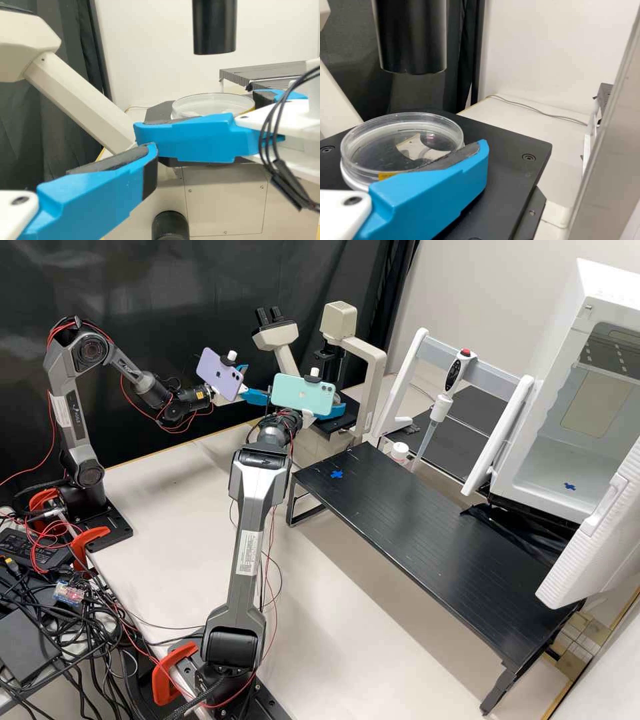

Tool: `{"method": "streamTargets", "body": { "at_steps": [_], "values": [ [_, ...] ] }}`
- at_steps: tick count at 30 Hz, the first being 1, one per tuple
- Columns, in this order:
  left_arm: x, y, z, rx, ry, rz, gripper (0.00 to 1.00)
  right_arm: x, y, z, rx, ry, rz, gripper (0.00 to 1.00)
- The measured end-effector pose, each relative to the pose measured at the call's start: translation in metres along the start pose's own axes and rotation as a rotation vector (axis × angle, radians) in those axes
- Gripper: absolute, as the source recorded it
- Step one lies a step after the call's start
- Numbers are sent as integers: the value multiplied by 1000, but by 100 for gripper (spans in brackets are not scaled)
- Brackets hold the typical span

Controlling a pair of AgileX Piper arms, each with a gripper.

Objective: Move the petri dish to the bench

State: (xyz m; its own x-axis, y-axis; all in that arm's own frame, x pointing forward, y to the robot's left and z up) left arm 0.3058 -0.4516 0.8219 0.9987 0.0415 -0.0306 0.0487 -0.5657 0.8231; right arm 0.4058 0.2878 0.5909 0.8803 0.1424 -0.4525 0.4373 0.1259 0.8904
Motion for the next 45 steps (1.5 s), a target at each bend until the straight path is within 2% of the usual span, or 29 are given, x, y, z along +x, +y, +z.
{"method": "streamTargets", "body": {
  "at_steps": [5, 28, 34, 45],
  "values": [
    [0, 0, 0, 1, -2, 0, 100, 0, -4, 5, -13, -11, -12, 0],
    [0, 0, 0, -1, 2, 0, 100, -7, -2, 2, -19, 0, -38, 0],
    [0, 1, 1, 3, -4, 8, 100, -11, 5, 8, -22, -12, -18, 0],
    [0, 1, 1, 3, -4, 8, 100, -16, 2, 17, -29, -14, -3, 0]
  ]
}}
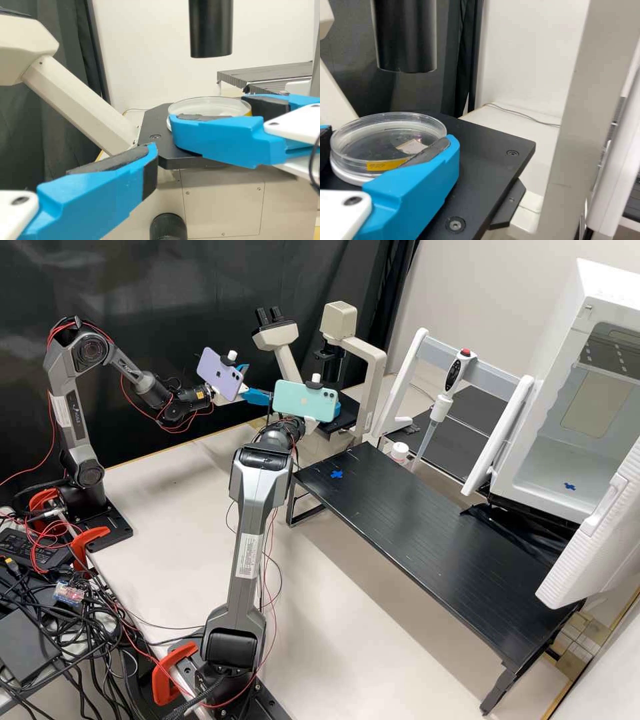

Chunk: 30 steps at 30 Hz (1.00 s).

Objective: Move the petri dish to the bench

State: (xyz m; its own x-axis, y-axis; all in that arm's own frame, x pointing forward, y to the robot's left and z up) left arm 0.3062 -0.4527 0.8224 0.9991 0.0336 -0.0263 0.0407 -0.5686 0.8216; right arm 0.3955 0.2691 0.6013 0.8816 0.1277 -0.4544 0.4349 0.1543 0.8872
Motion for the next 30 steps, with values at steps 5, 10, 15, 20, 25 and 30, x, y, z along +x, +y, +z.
{"method": "streamTargets", "body": {
  "at_steps": [5, 10, 15, 20, 25, 30],
  "values": [
    [0, 0, 0, 0, 0, 0, 100, -3, 1, 2, 12, -1, 12, 0],
    [0, 0, 0, 0, 0, 0, 100, -6, 0, 5, 14, -6, 17, 0],
    [0, 0, 0, 0, 0, 0, 100, -14, 0, 10, 18, -4, 34, 0],
    [0, 0, 0, 0, 0, 0, 100, -32, 4, 19, 23, 0, 55, 0],
    [0, 0, 0, 0, 0, 0, 100, -60, 10, 26, 17, 17, 84, 0],
    [0, 0, 0, 0, 0, 0, 100, -98, 14, 28, 5, 53, 125, 0]
  ]
}}
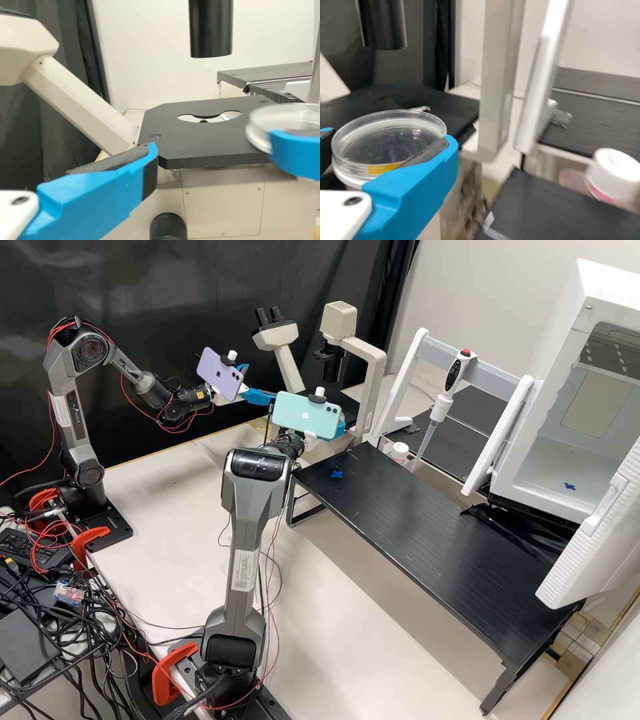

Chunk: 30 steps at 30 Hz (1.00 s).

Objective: Move the petri dish to the bench

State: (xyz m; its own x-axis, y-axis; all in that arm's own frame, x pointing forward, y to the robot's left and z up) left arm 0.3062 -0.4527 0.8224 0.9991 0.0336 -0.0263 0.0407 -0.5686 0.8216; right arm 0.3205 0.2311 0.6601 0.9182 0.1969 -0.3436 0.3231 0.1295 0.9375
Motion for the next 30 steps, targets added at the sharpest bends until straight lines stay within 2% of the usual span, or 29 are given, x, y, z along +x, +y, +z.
{"method": "streamTargets", "body": {
  "at_steps": [6, 8, 14, 17, 24, 30],
  "values": [
    [0, 0, 0, 0, 0, 0, 100, -44, 2, 11, -43, 22, -2, 0],
    [0, 0, 0, 0, 0, 0, 100, -57, 5, 17, -44, 19, 9, 0],
    [0, 0, 0, 0, 0, 0, 100, -91, 11, 39, -22, 11, 51, 0],
    [0, 0, 0, 0, 0, 0, 100, -104, 14, 55, 5, -16, 63, 0],
    [0, 0, 0, 0, 0, 0, 100, -120, 18, 82, 43, -74, 82, 0],
    [0, 0, 0, 0, 0, 0, 100, -135, 26, 94, 77, -93, 119, 0]
  ]
}}
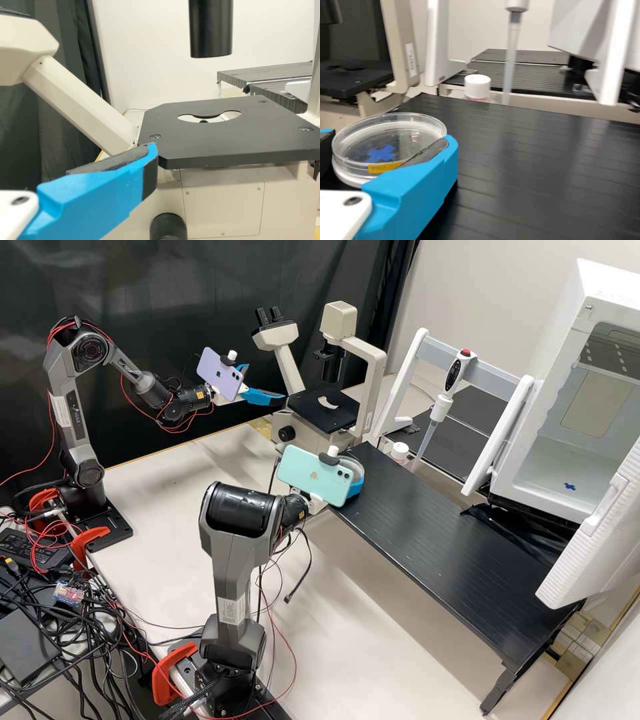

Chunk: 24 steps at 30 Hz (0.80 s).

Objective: Move the petri dish to the bench

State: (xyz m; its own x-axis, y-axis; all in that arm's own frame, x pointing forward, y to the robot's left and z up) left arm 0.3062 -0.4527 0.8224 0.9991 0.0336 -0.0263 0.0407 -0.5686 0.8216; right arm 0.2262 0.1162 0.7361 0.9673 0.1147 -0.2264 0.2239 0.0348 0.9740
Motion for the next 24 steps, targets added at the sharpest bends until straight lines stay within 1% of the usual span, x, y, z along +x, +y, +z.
{"method": "streamTargets", "body": {
  "at_steps": [1, 5, 8, 12, 14, 17, 18, 21, 23, 24],
  "values": [
    [0, 0, 0, 0, 0, 0, 100, -1, 1, 1, -1, -1, 6, 100],
    [0, 0, 0, 0, 0, 0, 100, -6, 4, 1, 2, 10, 20, 100],
    [0, 0, 0, 0, 0, 0, 100, -8, 7, -2, -3, 25, 37, 100],
    [0, 0, 0, 0, 0, 0, 100, -10, 8, -6, -24, 46, 47, 100],
    [0, 0, 0, 0, 0, 0, 100, -10, 8, -8, -46, 57, 48, 100],
    [0, 0, 0, 0, 0, 0, 100, -12, 7, -11, -57, 71, 45, 100],
    [0, 0, 0, 0, 0, 0, 100, -13, 8, -12, -66, 77, 46, 100],
    [0, 0, 0, 0, 0, 0, 100, -15, 11, -15, -71, 92, 59, 100],
    [0, 0, 0, 0, 0, 0, 100, -20, 15, -18, -64, 108, 71, 100],
    [0, 0, 0, 0, 0, 0, 100, -22, 17, -19, -67, 113, 79, 100]
  ]
}}
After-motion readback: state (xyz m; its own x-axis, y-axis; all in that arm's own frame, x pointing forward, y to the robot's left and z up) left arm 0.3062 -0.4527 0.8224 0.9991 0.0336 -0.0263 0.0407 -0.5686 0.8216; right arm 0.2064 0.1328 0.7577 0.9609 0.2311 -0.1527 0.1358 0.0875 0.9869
